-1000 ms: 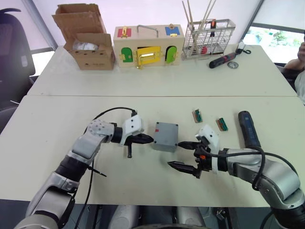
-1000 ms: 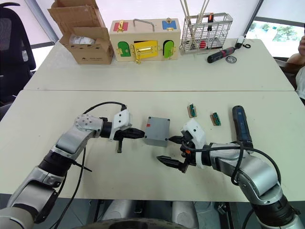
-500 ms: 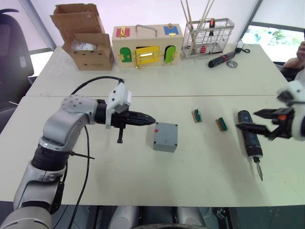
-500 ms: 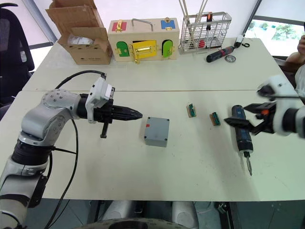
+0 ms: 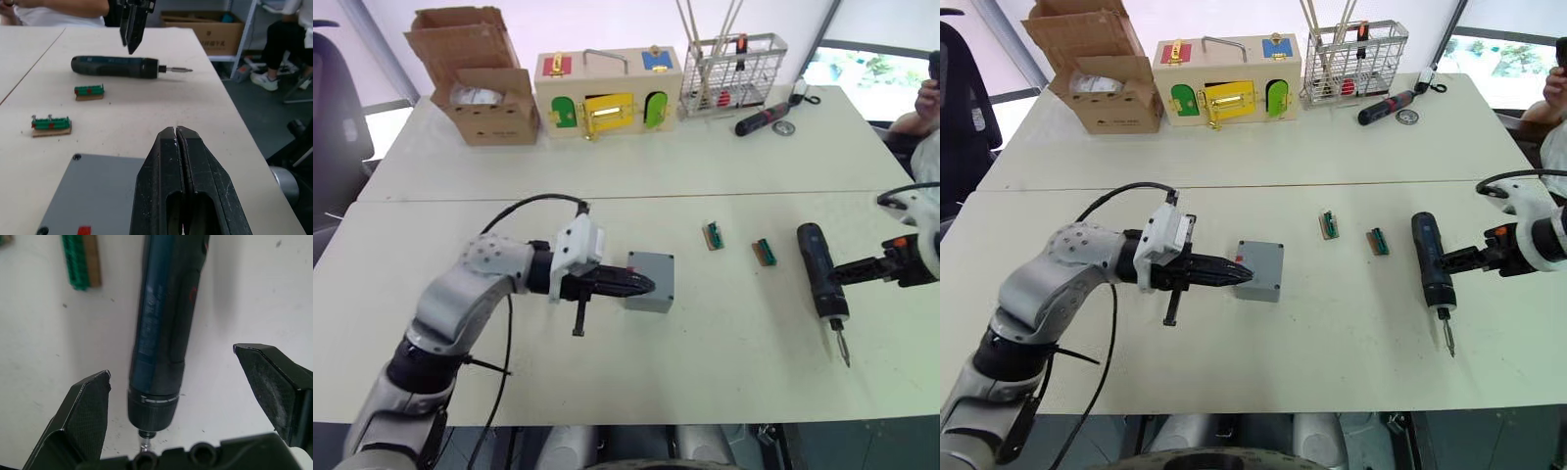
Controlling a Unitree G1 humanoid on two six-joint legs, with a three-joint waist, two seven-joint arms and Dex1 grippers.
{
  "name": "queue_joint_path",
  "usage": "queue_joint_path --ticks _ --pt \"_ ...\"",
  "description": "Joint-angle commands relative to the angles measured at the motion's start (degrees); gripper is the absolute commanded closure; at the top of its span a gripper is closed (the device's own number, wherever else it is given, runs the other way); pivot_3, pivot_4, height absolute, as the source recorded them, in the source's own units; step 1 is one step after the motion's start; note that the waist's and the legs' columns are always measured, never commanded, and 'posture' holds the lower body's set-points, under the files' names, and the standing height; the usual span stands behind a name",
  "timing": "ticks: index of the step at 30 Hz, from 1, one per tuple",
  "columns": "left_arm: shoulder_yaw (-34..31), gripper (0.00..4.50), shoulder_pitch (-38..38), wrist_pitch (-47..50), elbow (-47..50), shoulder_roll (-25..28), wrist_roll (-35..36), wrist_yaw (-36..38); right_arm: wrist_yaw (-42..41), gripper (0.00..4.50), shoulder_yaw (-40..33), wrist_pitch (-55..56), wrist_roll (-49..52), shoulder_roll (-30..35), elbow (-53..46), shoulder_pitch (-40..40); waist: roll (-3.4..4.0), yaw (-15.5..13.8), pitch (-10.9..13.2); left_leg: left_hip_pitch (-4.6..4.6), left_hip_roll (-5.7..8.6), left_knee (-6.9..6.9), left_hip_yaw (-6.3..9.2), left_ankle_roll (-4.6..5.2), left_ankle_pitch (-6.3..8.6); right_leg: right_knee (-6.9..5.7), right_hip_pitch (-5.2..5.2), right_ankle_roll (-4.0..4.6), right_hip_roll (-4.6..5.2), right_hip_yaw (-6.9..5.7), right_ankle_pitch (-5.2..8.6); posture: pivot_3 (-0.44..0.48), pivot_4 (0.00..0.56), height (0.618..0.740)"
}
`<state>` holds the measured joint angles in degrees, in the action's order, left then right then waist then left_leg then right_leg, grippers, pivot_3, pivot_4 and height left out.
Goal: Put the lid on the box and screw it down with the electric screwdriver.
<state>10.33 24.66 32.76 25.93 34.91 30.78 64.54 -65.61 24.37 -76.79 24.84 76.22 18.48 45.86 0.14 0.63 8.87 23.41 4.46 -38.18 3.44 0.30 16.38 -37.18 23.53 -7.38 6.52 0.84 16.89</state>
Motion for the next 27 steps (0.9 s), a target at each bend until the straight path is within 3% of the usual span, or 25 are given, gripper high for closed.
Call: queue_joint_path --ticks 1,14,15,22,23,27 --pt "-1.5 4.50 -1.1 1.3 4.5 1.1 1.5 -2.4 -4.5 0.02 4.6 1.3 -4.9 -1.8 4.0 3.9 0.00 -0.1 0.0 0.00 0.00 -0.03 0.00 0.00 0.00 0.00 -0.02 0.00 0.00 0.00 0.00 0.000 0.150 0.740" --pt "-0.5 4.50 -2.1 1.5 5.3 1.4 1.1 -6.1 -6.3 0.02 9.1 2.2 -12.0 -7.8 7.6 2.3 -0.06 -0.3 0.0 -0.02 0.03 -0.09 0.03 -0.01 0.00 0.00 -0.09 0.00 0.00 -0.02 0.00 0.000 0.150 0.740" --pt "-0.2 4.50 -2.3 1.3 5.1 1.4 0.8 -6.3 -5.3 0.50 9.0 2.8 -13.0 -8.7 8.2 2.1 -0.13 -0.2 -0.1 -0.02 0.04 -0.11 0.03 -0.01 0.00 0.00 -0.10 0.00 -0.01 -0.02 0.00 0.000 0.150 0.740" --pt "0.5 4.50 -2.5 0.9 4.9 1.2 -0.3 -7.0 -6.6 2.35 10.5 6.9 -17.6 -9.9 7.9 0.2 -0.74 -0.1 -0.4 -0.11 0.03 -0.15 0.04 -0.02 0.00 0.00 -0.21 0.01 -0.01 -0.01 0.00 0.000 0.150 0.740" --pt "0.4 4.50 -2.6 0.8 4.9 1.3 -0.4 -7.1 -7.0 2.52 10.5 7.2 -18.1 -9.8 7.8 -0.1 -0.78 -0.1 -0.4 -0.11 0.03 -0.15 0.05 -0.02 0.00 0.00 -0.21 0.01 0.00 -0.01 0.00 0.000 0.150 0.740" --pt "0.4 4.50 -2.7 0.6 4.8 1.4 -0.8 -7.5 -9.3 2.52 10.9 9.0 -19.8 -8.5 6.5 -2.4 -0.91 -0.3 -0.5 -0.10 0.03 -0.14 0.09 -0.02 0.01 0.02 -0.22 0.01 0.02 -0.01 0.00 0.000 0.150 0.740"
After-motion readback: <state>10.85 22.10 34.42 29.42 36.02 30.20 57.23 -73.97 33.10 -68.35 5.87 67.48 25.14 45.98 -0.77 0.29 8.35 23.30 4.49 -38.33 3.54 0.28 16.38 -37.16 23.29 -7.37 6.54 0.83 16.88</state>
